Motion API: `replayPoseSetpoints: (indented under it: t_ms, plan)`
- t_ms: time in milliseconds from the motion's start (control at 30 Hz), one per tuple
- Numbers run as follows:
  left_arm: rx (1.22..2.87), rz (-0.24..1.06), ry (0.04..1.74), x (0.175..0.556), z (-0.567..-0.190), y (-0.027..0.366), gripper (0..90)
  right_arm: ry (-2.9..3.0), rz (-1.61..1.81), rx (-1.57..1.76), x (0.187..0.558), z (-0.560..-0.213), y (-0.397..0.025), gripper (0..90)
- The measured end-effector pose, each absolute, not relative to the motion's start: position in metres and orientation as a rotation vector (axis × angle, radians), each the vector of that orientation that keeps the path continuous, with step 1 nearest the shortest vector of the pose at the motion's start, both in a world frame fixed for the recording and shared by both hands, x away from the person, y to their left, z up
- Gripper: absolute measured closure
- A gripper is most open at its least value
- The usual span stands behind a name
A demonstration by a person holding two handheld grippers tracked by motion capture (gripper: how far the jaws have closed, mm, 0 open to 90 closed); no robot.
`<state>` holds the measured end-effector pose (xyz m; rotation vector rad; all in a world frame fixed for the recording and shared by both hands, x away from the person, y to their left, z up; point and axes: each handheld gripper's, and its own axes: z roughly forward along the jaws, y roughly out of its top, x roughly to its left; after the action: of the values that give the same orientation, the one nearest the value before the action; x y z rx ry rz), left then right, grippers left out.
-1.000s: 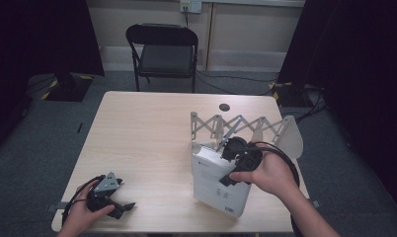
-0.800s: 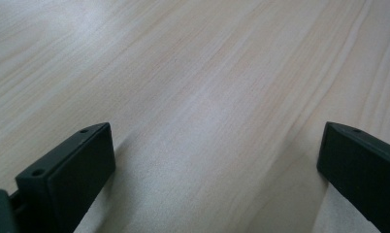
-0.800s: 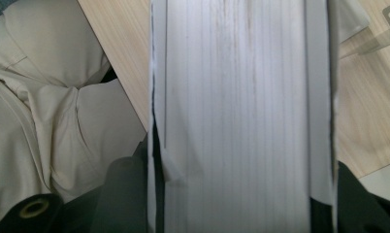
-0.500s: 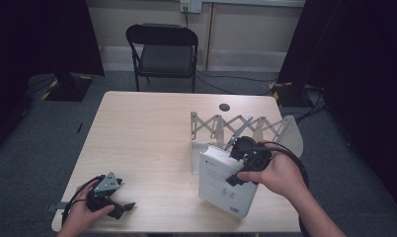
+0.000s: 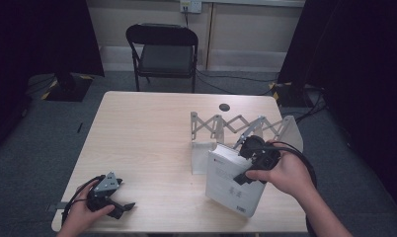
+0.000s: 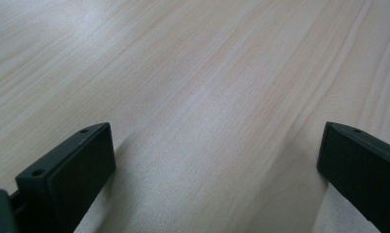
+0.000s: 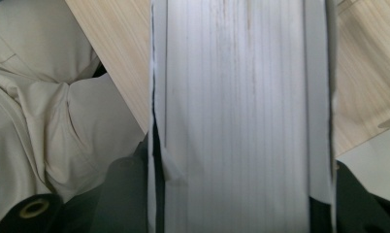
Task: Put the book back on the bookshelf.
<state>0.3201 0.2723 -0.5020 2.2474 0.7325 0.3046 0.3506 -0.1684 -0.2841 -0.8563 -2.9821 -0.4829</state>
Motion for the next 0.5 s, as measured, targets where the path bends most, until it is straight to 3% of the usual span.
replayPoseSetpoints:
  t_ms: [500]
  plan:
    - [2.248,0.308,0.733,0.32,-0.502,0.272,0.0,-2.964,-0.479,-0.937,0.352,-0.288,-0.19,52.5]
